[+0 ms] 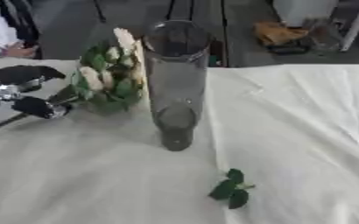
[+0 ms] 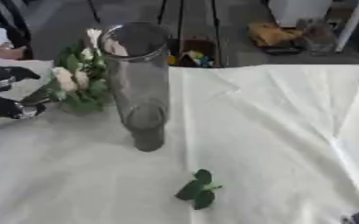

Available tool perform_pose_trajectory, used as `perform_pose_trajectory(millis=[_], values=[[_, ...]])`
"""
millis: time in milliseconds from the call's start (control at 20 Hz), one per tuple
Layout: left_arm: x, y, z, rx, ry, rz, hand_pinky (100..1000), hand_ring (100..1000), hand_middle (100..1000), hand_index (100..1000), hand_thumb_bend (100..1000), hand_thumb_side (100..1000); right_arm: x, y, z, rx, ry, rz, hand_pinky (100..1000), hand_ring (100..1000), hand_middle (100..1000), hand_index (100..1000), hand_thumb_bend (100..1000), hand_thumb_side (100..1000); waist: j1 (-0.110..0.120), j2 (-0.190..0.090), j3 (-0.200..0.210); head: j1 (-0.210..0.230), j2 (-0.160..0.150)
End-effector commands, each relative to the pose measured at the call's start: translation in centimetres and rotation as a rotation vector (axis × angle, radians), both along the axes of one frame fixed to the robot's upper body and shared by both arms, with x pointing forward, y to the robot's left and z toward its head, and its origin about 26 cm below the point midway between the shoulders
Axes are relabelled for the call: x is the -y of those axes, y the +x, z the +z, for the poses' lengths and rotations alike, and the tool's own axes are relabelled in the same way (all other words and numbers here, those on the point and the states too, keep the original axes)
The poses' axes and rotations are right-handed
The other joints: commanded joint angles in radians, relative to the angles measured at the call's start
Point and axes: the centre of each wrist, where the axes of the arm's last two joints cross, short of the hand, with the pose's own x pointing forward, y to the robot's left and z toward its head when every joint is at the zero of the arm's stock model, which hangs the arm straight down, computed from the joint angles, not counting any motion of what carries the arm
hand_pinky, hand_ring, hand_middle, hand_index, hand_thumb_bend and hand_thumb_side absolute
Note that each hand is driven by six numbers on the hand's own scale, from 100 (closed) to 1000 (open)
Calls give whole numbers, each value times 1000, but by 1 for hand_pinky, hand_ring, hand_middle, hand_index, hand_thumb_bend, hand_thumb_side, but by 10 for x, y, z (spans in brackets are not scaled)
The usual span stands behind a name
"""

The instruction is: Arrange flowers into the vase.

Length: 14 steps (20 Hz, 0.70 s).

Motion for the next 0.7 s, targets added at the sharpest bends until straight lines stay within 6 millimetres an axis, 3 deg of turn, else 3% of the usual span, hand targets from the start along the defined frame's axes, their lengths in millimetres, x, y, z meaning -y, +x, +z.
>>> perform_pose_trajectory(millis=[50,700], values=[[-3,-1,13,34,12,23,775,948,961,1000,330,684,-1,-1,6,28,4,10,620,668,555,749,100,1000,4,-18,-2,5,-15],[-4,5,5,58,-15,52,770,942,962,1000,242,706,-5,-1,7,27,-1,33,623,670,553,749,100,1000,5,-2,-18,18,-34]])
